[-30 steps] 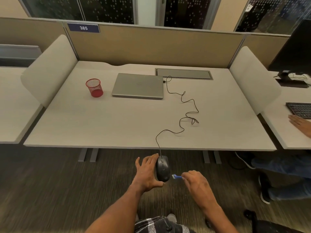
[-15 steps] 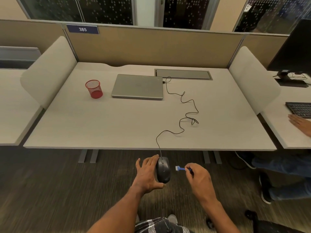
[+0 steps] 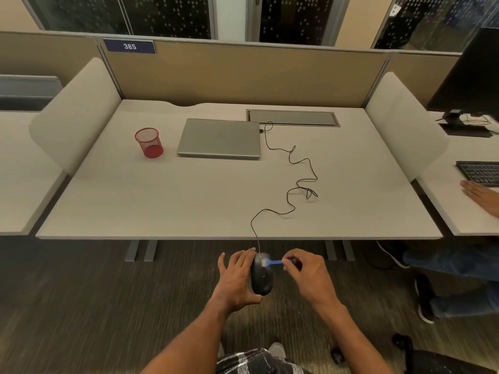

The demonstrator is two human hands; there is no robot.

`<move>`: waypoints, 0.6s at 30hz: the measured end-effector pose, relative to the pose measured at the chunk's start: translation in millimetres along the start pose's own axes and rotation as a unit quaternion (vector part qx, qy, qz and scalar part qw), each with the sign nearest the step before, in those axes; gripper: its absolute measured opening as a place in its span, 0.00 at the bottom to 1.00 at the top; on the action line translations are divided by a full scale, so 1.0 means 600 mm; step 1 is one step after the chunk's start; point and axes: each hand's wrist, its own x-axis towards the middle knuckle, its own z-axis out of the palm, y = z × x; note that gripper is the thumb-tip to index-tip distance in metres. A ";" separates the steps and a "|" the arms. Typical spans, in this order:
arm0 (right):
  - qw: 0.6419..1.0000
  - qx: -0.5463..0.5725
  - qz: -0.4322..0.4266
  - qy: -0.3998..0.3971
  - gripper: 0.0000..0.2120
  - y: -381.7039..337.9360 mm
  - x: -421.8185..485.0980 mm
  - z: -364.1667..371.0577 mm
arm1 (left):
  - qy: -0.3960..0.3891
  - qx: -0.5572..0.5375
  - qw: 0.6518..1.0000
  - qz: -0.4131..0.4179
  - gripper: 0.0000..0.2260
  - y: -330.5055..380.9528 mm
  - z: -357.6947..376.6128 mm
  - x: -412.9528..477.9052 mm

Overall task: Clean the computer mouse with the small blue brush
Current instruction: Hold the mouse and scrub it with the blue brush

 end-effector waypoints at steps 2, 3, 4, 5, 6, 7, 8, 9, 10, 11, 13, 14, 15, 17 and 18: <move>0.999 -0.011 0.013 -0.036 0.03 -0.007 0.004 0.003 | 0.002 0.005 1.000 0.001 0.54 -0.001 0.000 0.000; 0.999 -0.023 0.012 -0.026 0.03 -0.008 0.005 0.005 | 0.003 0.007 1.000 0.001 0.54 0.000 -0.001 0.000; 0.999 -0.031 0.008 -0.001 0.03 -0.008 0.006 0.006 | 0.005 0.006 1.000 0.002 0.54 0.001 -0.002 0.001; 0.999 -0.034 0.001 0.027 0.03 -0.009 0.007 0.008 | 0.007 0.005 1.000 0.002 0.54 0.002 -0.002 0.001; 0.998 -0.030 -0.008 0.049 0.03 -0.011 0.006 0.008 | 0.007 0.006 1.000 0.001 0.54 0.002 -0.003 0.001; 0.998 -0.023 -0.020 0.060 0.03 -0.014 0.006 0.009 | 0.007 0.007 1.000 0.001 0.54 0.003 -0.003 0.001; 0.998 -0.015 -0.031 0.059 0.04 -0.018 0.006 0.010 | 0.007 0.009 1.000 0.002 0.54 0.003 -0.004 0.001; 0.998 -0.011 -0.038 0.049 0.04 -0.022 0.006 0.010 | 0.006 0.010 1.000 0.002 0.54 0.004 -0.004 0.001; 0.999 -0.015 -0.040 0.034 0.05 -0.028 0.004 0.011 | 0.005 0.012 1.000 0.001 0.54 0.004 -0.004 0.001; 0.999 -0.026 -0.036 0.016 0.05 -0.034 0.004 0.011 | 0.004 0.012 1.000 0.001 0.54 0.005 -0.004 0.002; 0.998 -0.057 -0.011 -0.039 0.05 -0.042 0.005 0.011 | 0.005 0.015 1.000 -0.002 0.54 0.005 -0.003 0.001; 0.994 -0.075 0.007 -0.073 0.05 -0.046 0.008 0.010 | 0.006 0.017 1.000 -0.004 0.54 0.003 -0.003 0.000; 0.989 -0.094 0.028 -0.108 0.05 -0.049 0.012 0.008 | 0.007 0.020 1.000 -0.006 0.54 0.002 -0.003 -0.001; 0.980 -0.123 0.053 -0.147 0.05 -0.056 0.017 0.004 | 0.008 0.023 1.000 -0.009 0.54 0.001 -0.004 -0.002; 0.981 -0.129 0.050 -0.138 0.06 -0.059 0.017 0.003 | 0.009 0.023 1.000 -0.010 0.53 0.001 -0.005 -0.002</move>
